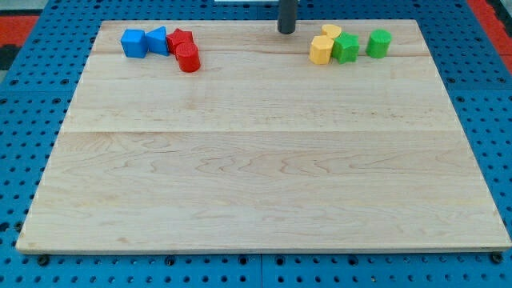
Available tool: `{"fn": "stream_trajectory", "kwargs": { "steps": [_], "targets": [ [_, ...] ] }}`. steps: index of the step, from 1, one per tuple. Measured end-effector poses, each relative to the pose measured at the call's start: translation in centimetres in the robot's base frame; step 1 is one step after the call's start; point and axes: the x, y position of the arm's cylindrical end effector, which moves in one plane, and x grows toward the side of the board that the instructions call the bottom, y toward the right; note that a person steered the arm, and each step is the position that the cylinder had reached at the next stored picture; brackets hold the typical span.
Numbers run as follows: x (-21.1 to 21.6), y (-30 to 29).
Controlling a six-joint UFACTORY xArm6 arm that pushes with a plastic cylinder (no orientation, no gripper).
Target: Slide the red circle a bit right
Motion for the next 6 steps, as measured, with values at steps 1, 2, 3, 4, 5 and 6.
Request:
{"fn": "stream_trajectory", "kwargs": {
  "steps": [1, 2, 3, 4, 5, 6],
  "targets": [
    [3.6, -3.8],
    [11.0, -8.0],
    [12.0, -18.6],
    [8.8, -20.2],
    [7.2, -19.7],
    [6.7, -16.3]
  ]
}}
